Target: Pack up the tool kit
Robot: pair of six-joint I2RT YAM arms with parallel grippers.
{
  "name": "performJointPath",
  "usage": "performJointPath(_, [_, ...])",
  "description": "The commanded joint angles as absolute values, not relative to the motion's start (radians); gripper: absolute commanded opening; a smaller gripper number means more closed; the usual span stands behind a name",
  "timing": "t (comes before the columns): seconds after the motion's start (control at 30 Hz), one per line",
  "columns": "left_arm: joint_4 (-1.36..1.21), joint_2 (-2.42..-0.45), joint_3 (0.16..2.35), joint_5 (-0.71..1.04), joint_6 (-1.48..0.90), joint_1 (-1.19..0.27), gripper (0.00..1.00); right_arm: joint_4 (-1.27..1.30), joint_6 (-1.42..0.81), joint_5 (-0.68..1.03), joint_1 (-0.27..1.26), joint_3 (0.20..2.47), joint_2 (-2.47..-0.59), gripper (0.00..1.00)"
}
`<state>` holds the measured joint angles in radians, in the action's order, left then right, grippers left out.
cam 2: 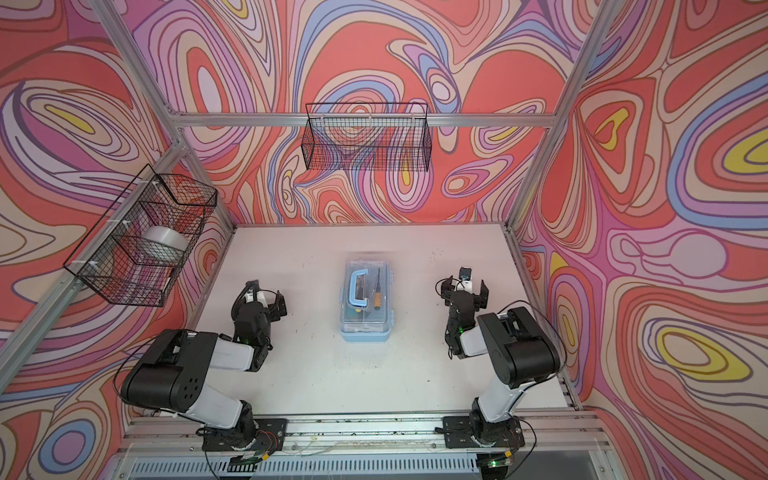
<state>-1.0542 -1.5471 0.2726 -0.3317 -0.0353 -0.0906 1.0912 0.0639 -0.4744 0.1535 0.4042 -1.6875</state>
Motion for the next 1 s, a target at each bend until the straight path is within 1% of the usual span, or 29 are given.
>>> performJointPath(0.0, [-1.069, -1.568, 0.306, -0.28, 0.007, -0.084, 1.0, 1.003, 0.003, -0.238, 0.08, 0.429, -1.671, 0.98])
performJointPath(0.03, [-0.985, -1.528, 0.314, -0.274, -0.014, -0.084, 1.0, 1.064, -0.017, -0.218, 0.06, 0.415, -1.714, 0.98])
performJointPath(0.07, [-0.974, -1.523, 0.317, -0.274, -0.018, -0.083, 1.0, 1.089, -0.005, -0.239, 0.06, 0.419, -1.725, 0.98])
performJointPath(0.1, [-1.039, -1.552, 0.307, -0.277, -0.006, -0.083, 1.0, 0.98, -0.023, -0.209, 0.056, 0.443, -1.7, 0.98])
performJointPath(0.13, [-1.087, -1.569, 0.302, -0.278, 0.005, -0.084, 1.0, 1.002, -0.024, -0.218, 0.051, 0.451, -1.718, 0.98])
performJointPath(0.2, [-0.967, -1.527, 0.326, -0.277, -0.015, -0.084, 1.0, 0.989, -0.022, -0.223, 0.05, 0.449, -1.71, 0.98])
performJointPath(0.23, [-0.949, -1.537, 0.344, -0.282, -0.013, -0.084, 1.0, 1.015, -0.021, -0.232, 0.05, 0.449, -1.72, 0.98])
performJointPath(0.27, [-0.963, -1.561, 0.357, -0.284, 0.0, -0.084, 1.0, 1.008, -0.022, -0.237, 0.05, 0.448, -1.714, 0.98])
performJointPath(0.47, [-0.959, -1.547, 0.347, -0.284, -0.011, -0.084, 1.0, 1.003, -0.034, -0.267, 0.05, 0.449, -1.714, 0.98])
performJointPath(0.7, [-0.959, -1.553, 0.352, -0.284, -0.004, -0.084, 1.0, 0.934, -0.053, -0.212, 0.028, 0.487, -1.726, 0.98])
performJointPath(0.97, [-0.959, -1.552, 0.352, -0.284, -0.004, -0.084, 1.0, 0.982, -0.046, -0.213, 0.026, 0.461, -1.715, 0.98])
